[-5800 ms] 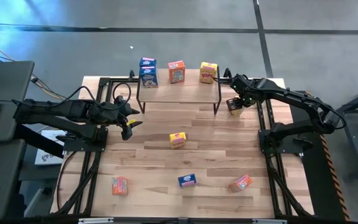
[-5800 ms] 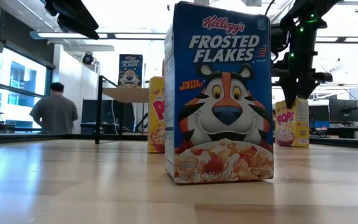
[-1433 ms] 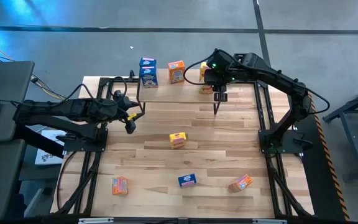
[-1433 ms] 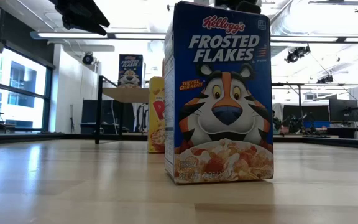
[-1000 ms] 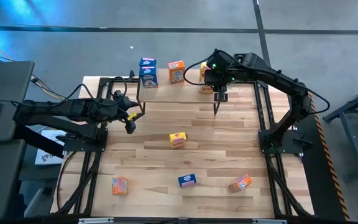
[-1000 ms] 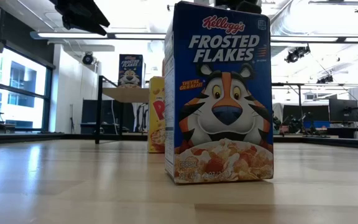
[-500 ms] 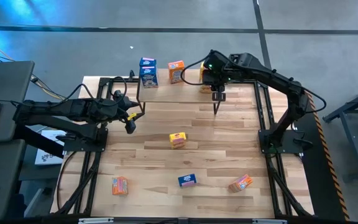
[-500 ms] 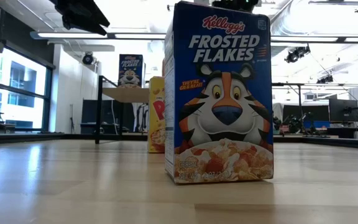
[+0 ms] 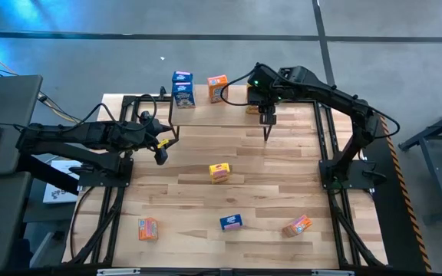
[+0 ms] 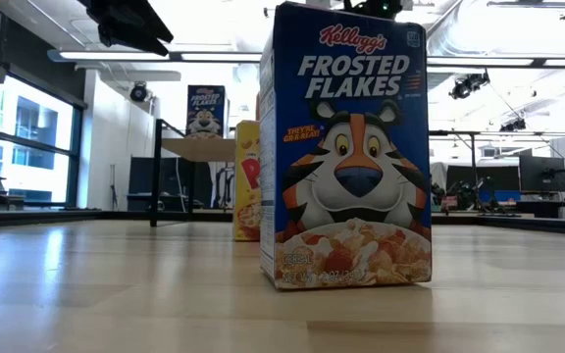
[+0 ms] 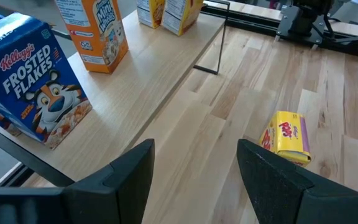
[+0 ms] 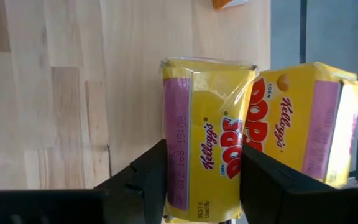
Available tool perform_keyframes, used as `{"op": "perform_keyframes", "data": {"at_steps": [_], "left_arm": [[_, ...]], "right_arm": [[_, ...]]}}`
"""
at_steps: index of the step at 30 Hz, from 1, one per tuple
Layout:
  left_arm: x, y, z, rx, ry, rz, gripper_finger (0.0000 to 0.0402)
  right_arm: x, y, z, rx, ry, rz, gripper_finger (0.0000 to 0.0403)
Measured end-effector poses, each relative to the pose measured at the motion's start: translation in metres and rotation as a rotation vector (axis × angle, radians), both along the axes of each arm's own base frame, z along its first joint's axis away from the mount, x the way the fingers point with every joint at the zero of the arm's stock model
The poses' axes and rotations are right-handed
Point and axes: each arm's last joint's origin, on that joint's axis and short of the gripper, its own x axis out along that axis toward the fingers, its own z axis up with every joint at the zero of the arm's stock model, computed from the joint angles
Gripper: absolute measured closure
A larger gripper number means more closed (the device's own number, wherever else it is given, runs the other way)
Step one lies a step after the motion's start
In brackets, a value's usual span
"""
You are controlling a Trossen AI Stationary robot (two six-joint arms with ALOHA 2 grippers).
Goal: Stack cereal on shelf
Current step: Put the top yellow cereal box on the shelf aligned with the other yellow cereal box
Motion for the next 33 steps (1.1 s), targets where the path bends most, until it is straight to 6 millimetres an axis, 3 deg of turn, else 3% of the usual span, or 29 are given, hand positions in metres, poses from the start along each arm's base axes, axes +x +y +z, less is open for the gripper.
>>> {"op": "perform_keyframes", "data": {"at_steps": [6, 23, 33], "left_arm": [[0.0, 0.0, 0.0, 0.0, 0.0, 0.0, 0.0181], [0.0, 0.0, 0.0, 0.0, 0.0, 0.0, 0.0181], [0.0, 0.0, 0.0, 0.0, 0.0, 0.0, 0.0181]], "right_arm": [[0.0002, -0.0008, 0.0003, -0.017, 0.001, -0.008, 0.0227], [-0.0006, -0.0047, 0.0007, 0.003, -0.019, 0.0, 0.0223], [-0.0016, -0.0082, 0.0012, -0.009, -0.023, -0.014, 0.0171]]}}
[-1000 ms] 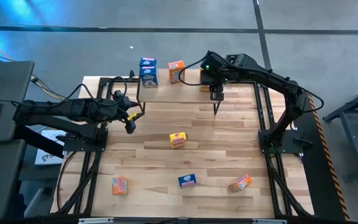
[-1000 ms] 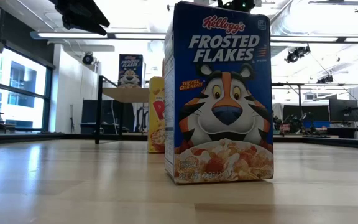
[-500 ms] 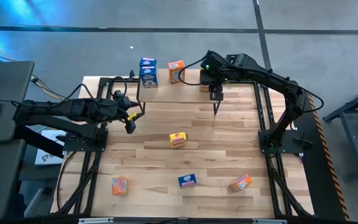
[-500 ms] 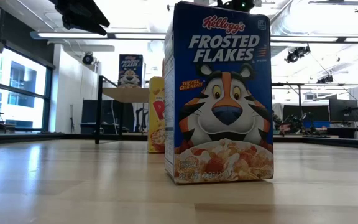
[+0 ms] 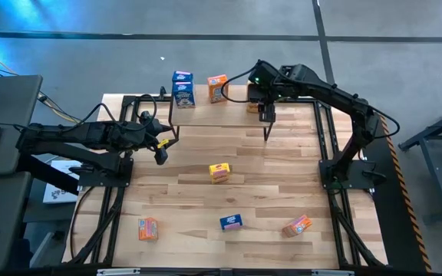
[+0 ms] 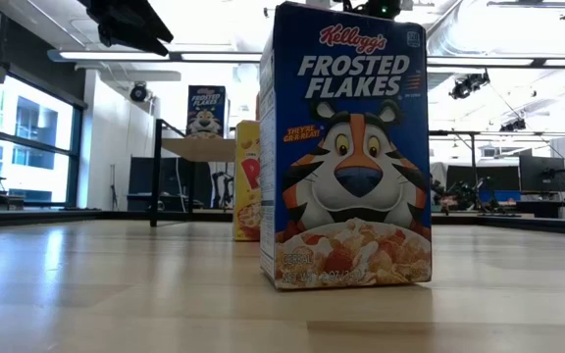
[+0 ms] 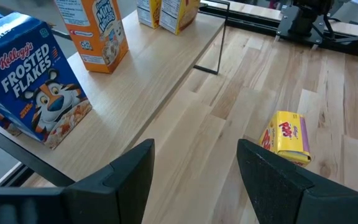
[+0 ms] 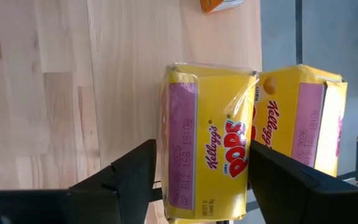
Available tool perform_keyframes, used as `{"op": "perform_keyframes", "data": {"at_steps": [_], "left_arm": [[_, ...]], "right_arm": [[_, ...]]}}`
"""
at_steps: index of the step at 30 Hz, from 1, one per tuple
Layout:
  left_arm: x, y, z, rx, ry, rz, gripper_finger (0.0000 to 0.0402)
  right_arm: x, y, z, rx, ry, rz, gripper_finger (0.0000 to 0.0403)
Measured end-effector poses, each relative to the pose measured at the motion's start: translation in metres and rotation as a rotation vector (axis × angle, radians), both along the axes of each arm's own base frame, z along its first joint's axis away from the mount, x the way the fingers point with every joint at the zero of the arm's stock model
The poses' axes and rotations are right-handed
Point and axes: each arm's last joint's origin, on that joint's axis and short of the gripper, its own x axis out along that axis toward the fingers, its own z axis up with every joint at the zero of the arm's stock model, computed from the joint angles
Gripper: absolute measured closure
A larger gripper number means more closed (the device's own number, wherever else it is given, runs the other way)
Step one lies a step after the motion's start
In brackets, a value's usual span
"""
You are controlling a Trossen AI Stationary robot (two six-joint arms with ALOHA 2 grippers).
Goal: Stack cereal on shelf
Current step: Put the top yellow cereal box on the shelf aligned with the other yellow cereal box, then put the left orange cereal box on the shelf aligned with the other orange cereal box
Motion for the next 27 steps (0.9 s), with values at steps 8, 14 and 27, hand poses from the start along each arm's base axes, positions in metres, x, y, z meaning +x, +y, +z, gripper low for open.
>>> {"op": "perform_keyframes", "data": {"at_steps": [8, 14, 27], "left_arm": [[0.0, 0.0, 0.0, 0.0, 0.0, 0.0, 0.0181], [0.0, 0.0, 0.0, 0.0, 0.0, 0.001, 0.0181], [0.0, 0.0, 0.0, 0.0, 0.0, 0.001, 0.0181]], "right_arm": [[-0.002, 0.0, 0.009, -0.028, -0.013, -0.01, 0.017], [-0.004, 0.001, 0.02, -0.052, -0.034, -0.017, 0.017], [-0.014, 0.013, 0.05, -0.058, -0.095, -0.097, 0.0171]]}}
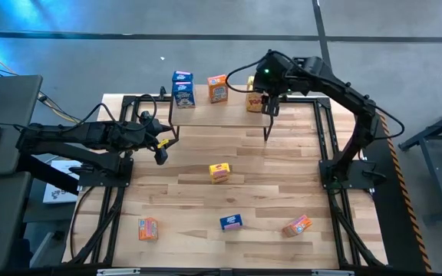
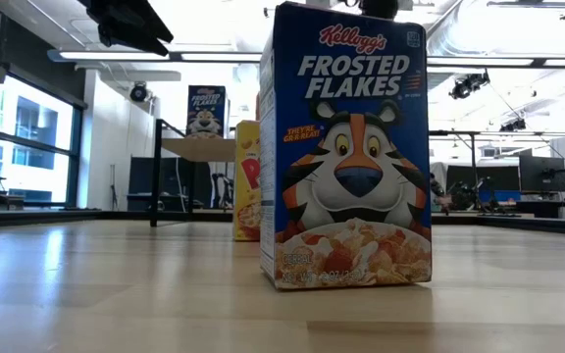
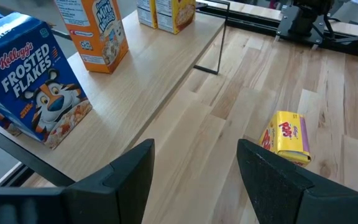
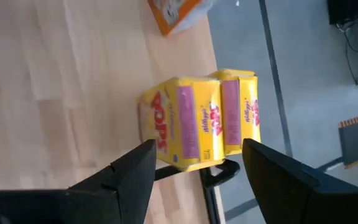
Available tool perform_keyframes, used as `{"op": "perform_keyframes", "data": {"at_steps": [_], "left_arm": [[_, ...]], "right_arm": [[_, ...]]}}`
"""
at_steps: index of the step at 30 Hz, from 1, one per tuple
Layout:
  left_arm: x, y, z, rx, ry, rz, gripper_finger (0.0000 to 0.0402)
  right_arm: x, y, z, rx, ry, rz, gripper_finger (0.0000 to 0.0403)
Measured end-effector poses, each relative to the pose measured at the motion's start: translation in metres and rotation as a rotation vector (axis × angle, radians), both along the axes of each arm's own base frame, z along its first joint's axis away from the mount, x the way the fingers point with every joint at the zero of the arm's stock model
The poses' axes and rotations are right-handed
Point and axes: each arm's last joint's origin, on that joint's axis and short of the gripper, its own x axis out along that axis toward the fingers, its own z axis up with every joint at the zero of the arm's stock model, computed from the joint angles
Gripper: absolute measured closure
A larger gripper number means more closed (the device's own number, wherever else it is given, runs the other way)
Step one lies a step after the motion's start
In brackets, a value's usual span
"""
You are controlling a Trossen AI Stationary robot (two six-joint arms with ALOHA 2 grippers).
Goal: Stack cereal on shelf
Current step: Put the left orange cereal box on the shelf aligned with the other orange cereal box
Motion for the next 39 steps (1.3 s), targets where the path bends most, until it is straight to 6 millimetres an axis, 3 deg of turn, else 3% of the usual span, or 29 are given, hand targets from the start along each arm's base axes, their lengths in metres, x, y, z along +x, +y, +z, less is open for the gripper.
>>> {"op": "perform_keyframes", "data": {"at_steps": [7, 13, 20, 28, 39], "left_arm": [[0.0, 0.0, 0.0, 0.0, 0.0, 0.0, 0.0181], [0.0, 0.0, 0.0, 0.0, 0.0, 0.0, 0.0181], [0.0, 0.0, 0.0, 0.0, 0.0, 0.0, 0.0181], [0.0, 0.0, 0.0, 0.0, 0.0, 0.0, 0.0181], [0.0, 0.0, 0.0, 0.0, 0.0, 0.0, 0.0181]], "right_arm": [[-0.008, 0.018, 0.021, 0.033, -0.051, 0.004, 0.0171], [-0.015, 0.026, 0.026, 0.071, -0.037, 0.02, 0.0171], [-0.038, 0.027, 0.015, 0.165, -0.027, -0.038, 0.0171], [-0.068, 0.042, 0.0, 0.213, -0.082, -0.137, 0.0171], [-0.097, 0.062, -0.038, 0.213, -0.262, -0.167, 0.0171]]}}
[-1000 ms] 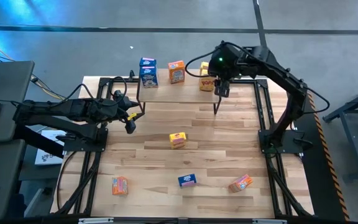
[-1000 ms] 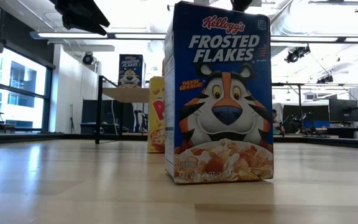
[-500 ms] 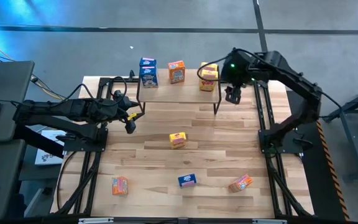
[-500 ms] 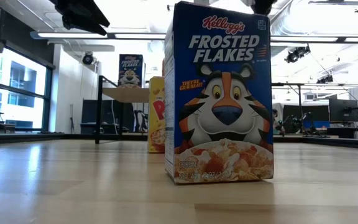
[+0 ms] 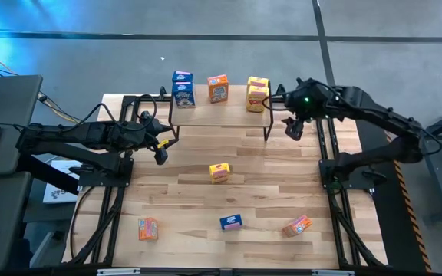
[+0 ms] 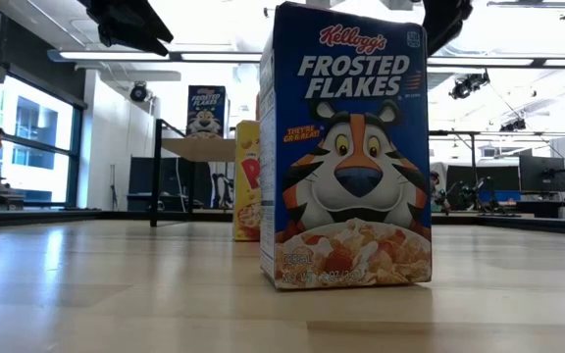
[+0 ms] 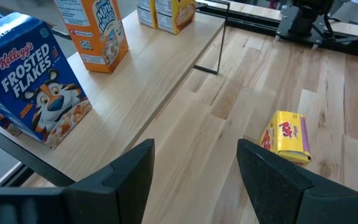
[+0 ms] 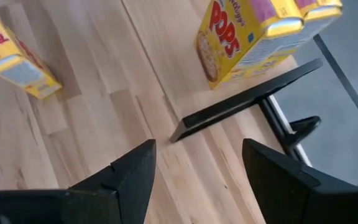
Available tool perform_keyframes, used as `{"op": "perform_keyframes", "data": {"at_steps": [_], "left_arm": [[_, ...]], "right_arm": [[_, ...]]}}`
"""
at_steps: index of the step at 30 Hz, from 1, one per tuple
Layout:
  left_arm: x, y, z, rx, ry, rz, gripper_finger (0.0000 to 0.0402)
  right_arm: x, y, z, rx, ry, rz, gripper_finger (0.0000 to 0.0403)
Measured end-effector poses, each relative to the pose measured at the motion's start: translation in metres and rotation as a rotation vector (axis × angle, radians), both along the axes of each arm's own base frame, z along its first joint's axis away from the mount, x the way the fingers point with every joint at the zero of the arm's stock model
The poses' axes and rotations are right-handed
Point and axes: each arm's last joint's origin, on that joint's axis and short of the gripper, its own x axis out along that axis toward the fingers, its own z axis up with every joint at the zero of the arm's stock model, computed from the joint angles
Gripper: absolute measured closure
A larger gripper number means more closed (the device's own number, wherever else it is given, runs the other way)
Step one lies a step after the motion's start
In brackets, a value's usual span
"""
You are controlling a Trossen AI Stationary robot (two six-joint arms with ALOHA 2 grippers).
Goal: Stack cereal on shelf
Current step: Put the left orange cereal box on the shelf aligned with the other orange cereal box
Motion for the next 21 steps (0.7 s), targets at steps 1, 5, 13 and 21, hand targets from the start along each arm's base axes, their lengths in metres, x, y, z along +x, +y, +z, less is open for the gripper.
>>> {"op": "perform_keyframes", "data": {"at_steps": [1, 5, 13, 21], "left_arm": [[0.0, 0.0, 0.0, 0.0, 0.0, 0.0, 0.0181], [0.0, 0.0, 0.0, 0.0, 0.0, 0.0, 0.0181], [0.0, 0.0, 0.0, 0.0, 0.0, 0.0, 0.0181], [0.001, -0.002, 0.0, -0.056, -0.006, -0.053, 0.0181]], "right_arm": [[-0.001, 0.001, -0.003, 0.001, -0.014, -0.004, 0.0171], [-0.004, 0.005, -0.013, 0.016, -0.058, -0.022, 0.0171], [0.006, 0.013, -0.025, 0.039, -0.116, -0.012, 0.0171], [0.013, 0.026, -0.025, 0.067, -0.171, 0.019, 0.0171]]}}
